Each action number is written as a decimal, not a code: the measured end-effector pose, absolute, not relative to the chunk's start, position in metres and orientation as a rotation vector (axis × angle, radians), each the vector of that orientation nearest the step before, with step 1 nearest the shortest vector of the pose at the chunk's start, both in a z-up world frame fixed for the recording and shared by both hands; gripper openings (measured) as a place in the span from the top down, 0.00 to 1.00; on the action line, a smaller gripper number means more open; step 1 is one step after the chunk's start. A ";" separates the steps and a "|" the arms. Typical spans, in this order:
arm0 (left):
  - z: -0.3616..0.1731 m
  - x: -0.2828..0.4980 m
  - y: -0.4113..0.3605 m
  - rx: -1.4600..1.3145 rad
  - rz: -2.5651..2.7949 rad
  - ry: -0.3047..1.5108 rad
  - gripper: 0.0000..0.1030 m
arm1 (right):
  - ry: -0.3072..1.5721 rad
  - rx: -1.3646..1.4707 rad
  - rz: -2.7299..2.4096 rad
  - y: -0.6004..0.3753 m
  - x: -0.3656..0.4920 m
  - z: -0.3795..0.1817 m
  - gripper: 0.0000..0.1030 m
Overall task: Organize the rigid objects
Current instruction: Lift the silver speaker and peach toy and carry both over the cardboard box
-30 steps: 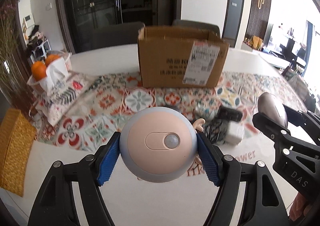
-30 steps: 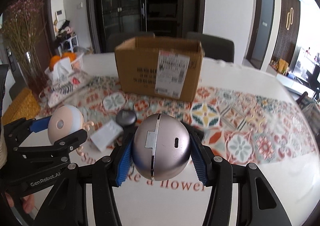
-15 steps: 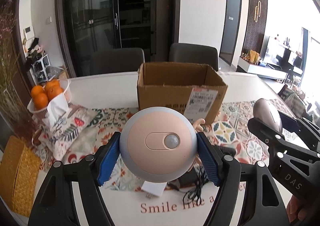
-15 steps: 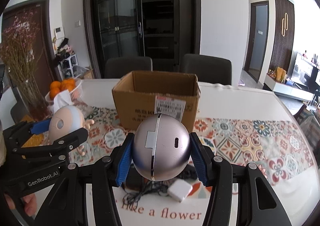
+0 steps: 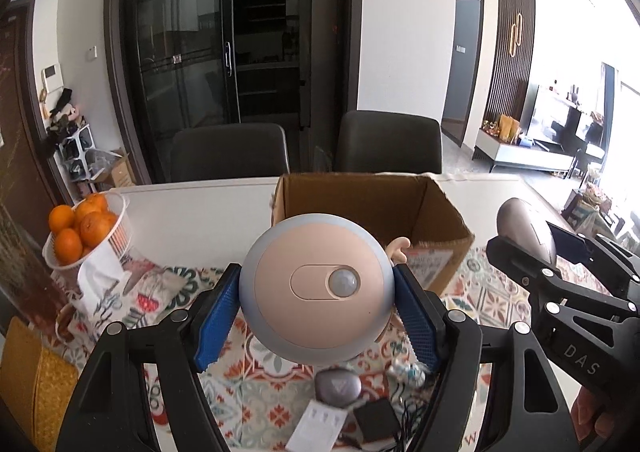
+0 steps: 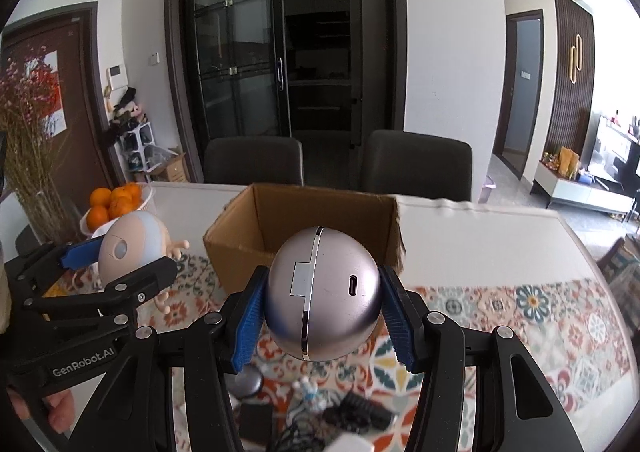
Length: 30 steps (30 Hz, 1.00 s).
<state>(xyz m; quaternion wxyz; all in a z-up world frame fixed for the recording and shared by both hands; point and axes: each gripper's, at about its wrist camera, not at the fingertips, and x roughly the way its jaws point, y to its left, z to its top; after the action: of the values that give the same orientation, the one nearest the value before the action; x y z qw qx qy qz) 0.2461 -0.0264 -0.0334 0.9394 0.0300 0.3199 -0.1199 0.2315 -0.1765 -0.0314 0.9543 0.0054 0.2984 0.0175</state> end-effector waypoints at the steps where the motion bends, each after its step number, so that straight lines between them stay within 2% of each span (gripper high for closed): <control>1: -0.033 0.251 -0.027 0.058 -0.244 0.652 0.28 | 0.605 0.012 0.041 -0.177 0.237 -0.030 0.47; 12: -0.032 0.307 -0.041 0.090 -0.250 0.678 0.28 | 0.654 0.014 0.070 -0.185 0.300 -0.034 0.47; 30: -0.070 0.389 -0.066 0.154 -0.282 0.864 0.28 | 0.865 0.041 0.072 -0.209 0.382 -0.083 0.47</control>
<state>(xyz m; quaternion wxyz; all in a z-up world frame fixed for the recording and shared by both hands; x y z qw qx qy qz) 0.3885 -0.0664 -0.0705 0.8956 0.0742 0.4170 -0.1359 0.3820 -0.2093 -0.0826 0.9071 0.0197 0.4191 0.0348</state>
